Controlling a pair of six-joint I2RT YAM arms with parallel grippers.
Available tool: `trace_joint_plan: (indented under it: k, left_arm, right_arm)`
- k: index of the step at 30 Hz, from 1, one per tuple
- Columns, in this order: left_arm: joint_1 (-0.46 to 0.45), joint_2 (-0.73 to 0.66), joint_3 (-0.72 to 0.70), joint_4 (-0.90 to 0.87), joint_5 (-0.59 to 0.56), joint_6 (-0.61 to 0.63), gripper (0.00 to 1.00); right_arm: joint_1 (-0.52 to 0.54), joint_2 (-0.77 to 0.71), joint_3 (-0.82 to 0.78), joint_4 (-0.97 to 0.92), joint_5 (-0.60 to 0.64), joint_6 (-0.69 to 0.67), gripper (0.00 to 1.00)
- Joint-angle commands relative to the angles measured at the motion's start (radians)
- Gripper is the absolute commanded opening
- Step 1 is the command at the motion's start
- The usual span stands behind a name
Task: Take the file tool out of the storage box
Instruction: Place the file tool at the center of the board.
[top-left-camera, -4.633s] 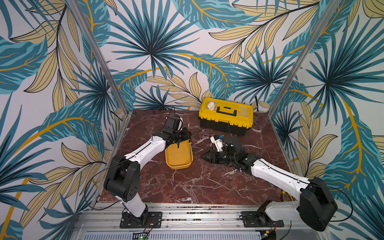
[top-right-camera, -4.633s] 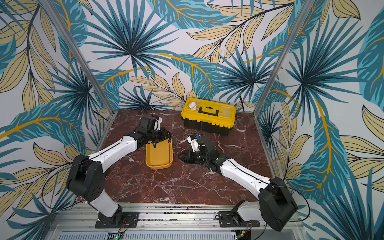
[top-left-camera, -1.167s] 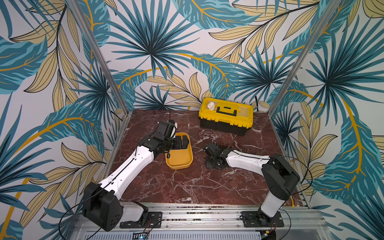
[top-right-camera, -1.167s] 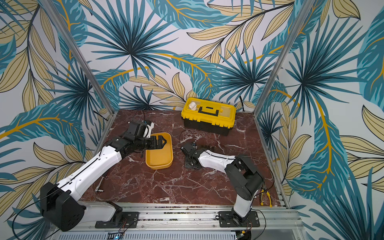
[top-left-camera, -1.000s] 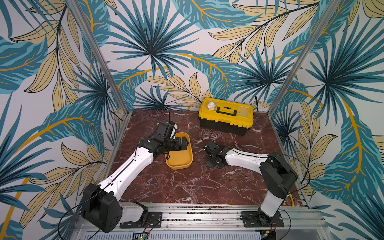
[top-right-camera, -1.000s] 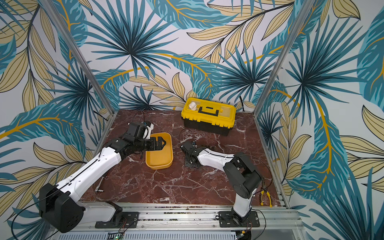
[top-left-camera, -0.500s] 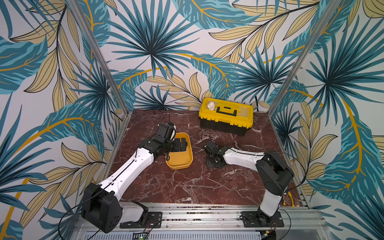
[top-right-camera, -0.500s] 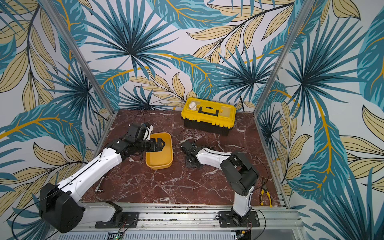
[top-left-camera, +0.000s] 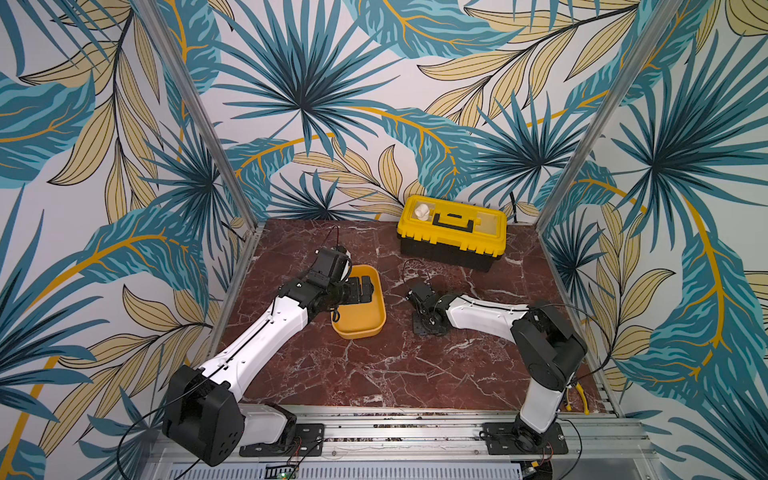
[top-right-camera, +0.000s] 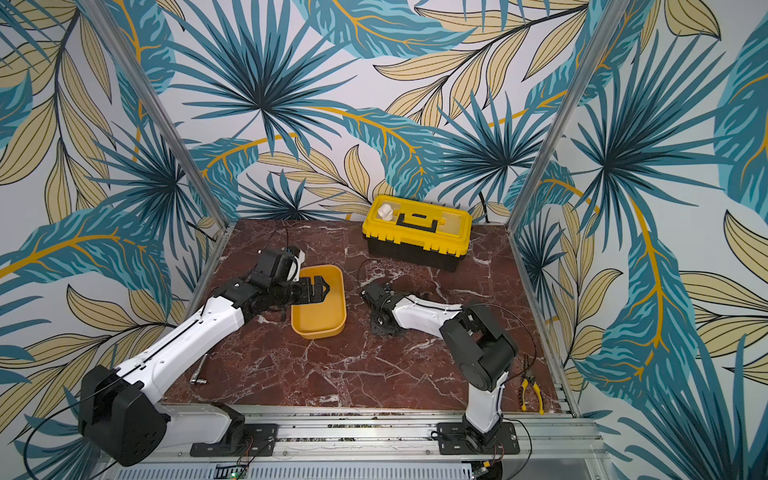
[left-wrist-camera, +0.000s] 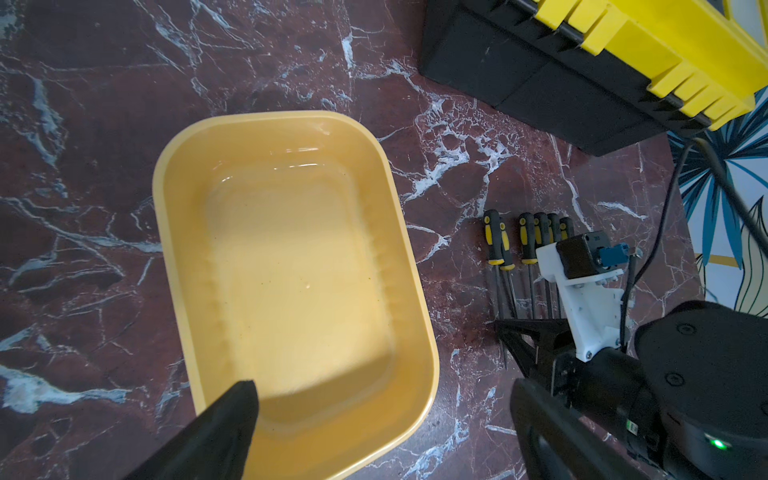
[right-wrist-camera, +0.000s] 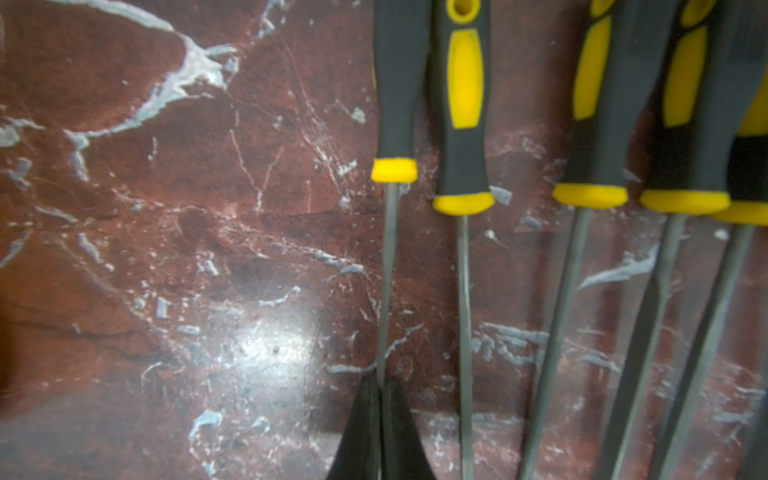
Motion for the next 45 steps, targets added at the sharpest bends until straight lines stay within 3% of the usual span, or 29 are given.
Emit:
trace_joint_plan:
  k: [1,18,28,33,38,41,44,45]
  left_arm:
    - [0.004,-0.022,-0.032,0.024,-0.009,-0.009,1.0]
    - [0.002,-0.013,-0.03,0.024,-0.01,-0.01,1.0]
    - [0.002,-0.014,0.006,-0.026,-0.062,0.014,1.0]
    - [0.002,-0.023,0.024,-0.051,-0.107,0.033,1.0]
    - [0.006,-0.036,0.031,-0.067,-0.144,0.051,1.0]
    - [0.009,-0.043,0.03,-0.071,-0.158,0.06,1.0]
    - [0.013,-0.054,0.025,-0.071,-0.186,0.075,1.0]
    - [0.015,-0.058,0.025,-0.072,-0.19,0.078,1.0]
  right_arm:
    - [-0.003,0.037,0.0,-0.018,0.016,-0.008,0.06]
    - [-0.003,0.02,0.009,-0.02,0.009,-0.019,0.2]
    - [-0.004,-0.12,0.019,-0.051,0.012,-0.083,0.31]
    - [-0.016,-0.211,-0.006,-0.055,0.007,-0.137,0.47]
    - [-0.039,-0.301,-0.037,-0.053,-0.015,-0.197,0.77]
    - [-0.062,-0.351,-0.054,-0.055,-0.042,-0.216,0.85]
    - [-0.076,-0.402,-0.074,-0.05,-0.045,-0.231,0.99]
    - [-0.081,-0.414,-0.077,-0.049,-0.047,-0.239,1.0]
